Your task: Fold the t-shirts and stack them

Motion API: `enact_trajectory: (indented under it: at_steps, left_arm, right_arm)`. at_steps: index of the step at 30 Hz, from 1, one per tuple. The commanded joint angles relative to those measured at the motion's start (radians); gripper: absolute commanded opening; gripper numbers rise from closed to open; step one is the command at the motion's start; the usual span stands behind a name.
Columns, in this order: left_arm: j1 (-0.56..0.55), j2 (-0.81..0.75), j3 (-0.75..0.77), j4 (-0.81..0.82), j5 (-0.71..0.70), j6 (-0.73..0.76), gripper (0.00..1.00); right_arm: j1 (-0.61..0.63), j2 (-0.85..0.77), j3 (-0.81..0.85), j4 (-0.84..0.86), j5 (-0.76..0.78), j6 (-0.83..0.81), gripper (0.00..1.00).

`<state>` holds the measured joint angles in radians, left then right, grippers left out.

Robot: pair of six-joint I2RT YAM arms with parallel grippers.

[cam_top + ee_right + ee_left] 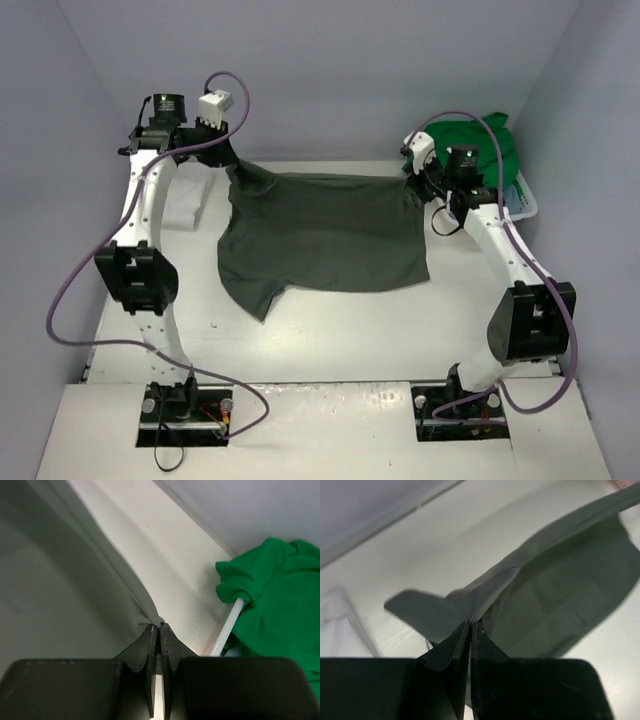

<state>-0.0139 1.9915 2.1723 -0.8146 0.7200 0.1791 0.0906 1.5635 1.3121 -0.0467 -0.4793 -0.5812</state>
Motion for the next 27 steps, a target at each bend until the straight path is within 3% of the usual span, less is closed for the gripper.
enact_trajectory:
  at_steps: [1,6,17,27]
  left_arm:
    - [-0.032,-0.215,0.049,0.043,0.022,-0.013,0.00]
    - [-0.046,-0.382,-0.002,-0.009,0.050,-0.026,0.00]
    - [-0.044,-0.710,0.127,-0.167,0.098,-0.030,0.00]
    - [-0.041,-0.950,0.170,-0.153,0.090,-0.076,0.00]
  right_arm:
    - [0.009,-0.123,0.023,0.015,-0.062,0.040,0.00]
    - [0.037,-0.284,-0.007,-0.065,-0.090,0.049,0.00]
    - [0.037,-0.727,0.004,-0.157,-0.163,0.150,0.00]
    - [0.037,-0.901,-0.031,-0.289,-0.173,0.132,0.00]
